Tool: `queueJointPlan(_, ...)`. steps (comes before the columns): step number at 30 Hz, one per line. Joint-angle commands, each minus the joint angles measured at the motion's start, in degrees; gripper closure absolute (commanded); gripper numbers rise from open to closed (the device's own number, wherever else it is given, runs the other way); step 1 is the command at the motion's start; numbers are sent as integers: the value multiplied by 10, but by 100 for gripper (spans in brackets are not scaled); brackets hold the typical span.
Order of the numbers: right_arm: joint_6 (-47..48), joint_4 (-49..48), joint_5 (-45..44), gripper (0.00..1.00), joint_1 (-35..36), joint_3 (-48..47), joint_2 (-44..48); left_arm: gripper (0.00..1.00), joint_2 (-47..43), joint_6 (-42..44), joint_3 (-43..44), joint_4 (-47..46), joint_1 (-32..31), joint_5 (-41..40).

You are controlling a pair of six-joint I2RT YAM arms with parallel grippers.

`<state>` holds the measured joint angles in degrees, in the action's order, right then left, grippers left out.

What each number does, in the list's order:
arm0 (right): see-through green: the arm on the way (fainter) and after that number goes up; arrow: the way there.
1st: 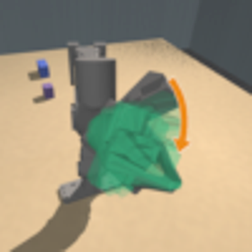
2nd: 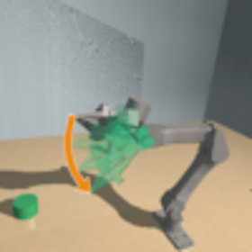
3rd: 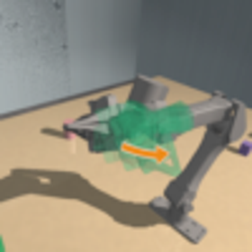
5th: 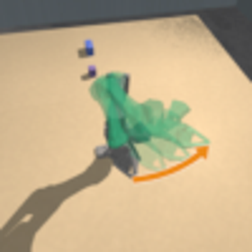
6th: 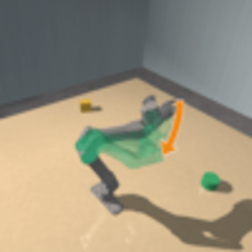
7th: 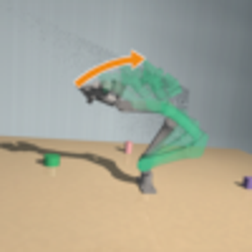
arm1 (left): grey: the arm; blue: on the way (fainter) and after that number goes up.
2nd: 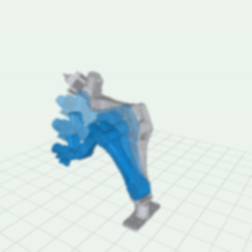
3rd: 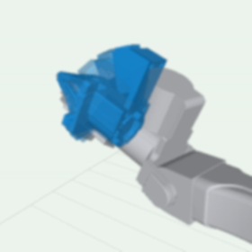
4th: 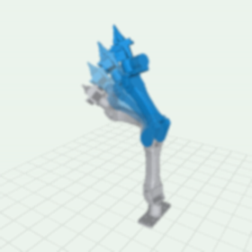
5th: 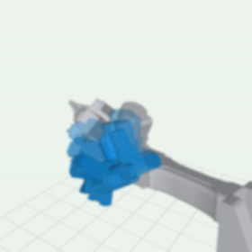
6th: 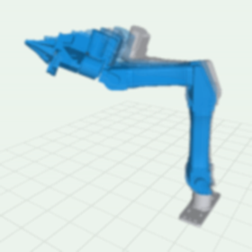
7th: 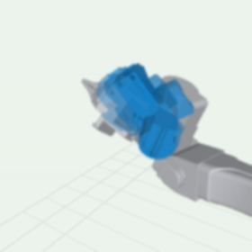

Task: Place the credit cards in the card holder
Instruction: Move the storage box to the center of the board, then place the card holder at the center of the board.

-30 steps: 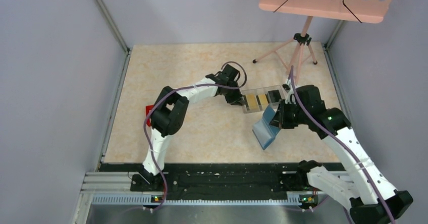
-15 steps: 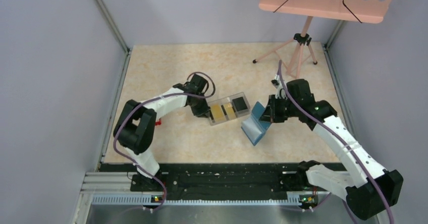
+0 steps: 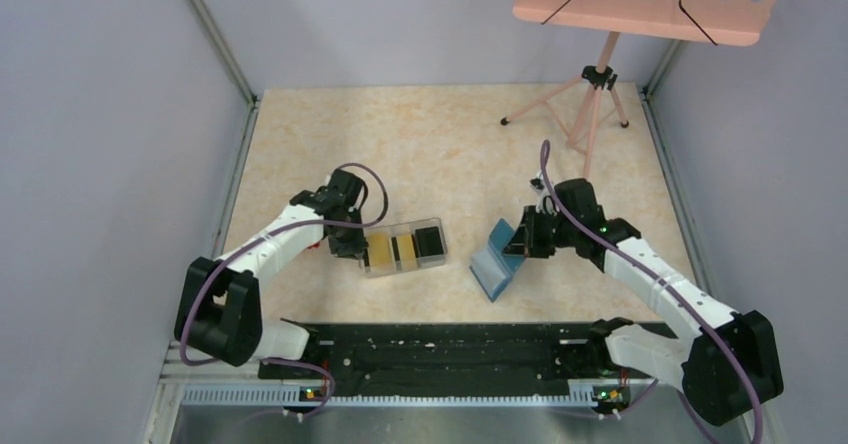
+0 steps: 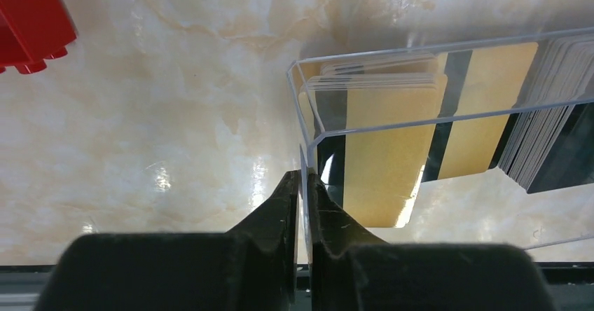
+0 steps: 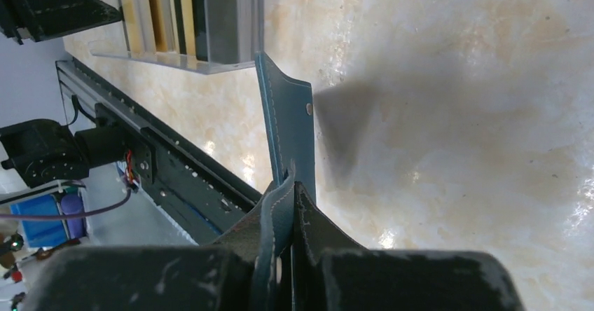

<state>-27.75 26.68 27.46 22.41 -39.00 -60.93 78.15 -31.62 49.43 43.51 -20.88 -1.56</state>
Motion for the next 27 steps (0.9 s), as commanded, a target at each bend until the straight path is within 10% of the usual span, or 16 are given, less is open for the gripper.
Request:
queueJointPlan(1,-68,-106,-18,100,-3,26,7,100,-10,61,20,-16,-2,-9)
queueJointPlan(6,-133,-212,-24,100,-13,69,6,86,-21,61,37,-27,-1,-2)
queueJointPlan(14,-213,-302,-31,100,-21,124,-29,33,-99,36,52,-37,-4,38)
queueJointPlan(21,-198,-157,-91,34,-31,102,-14,31,-127,-20,44,-65,-44,84)
queueJointPlan(27,-107,-36,-180,21,-40,19,-1,31,-85,-77,53,-114,-125,86)
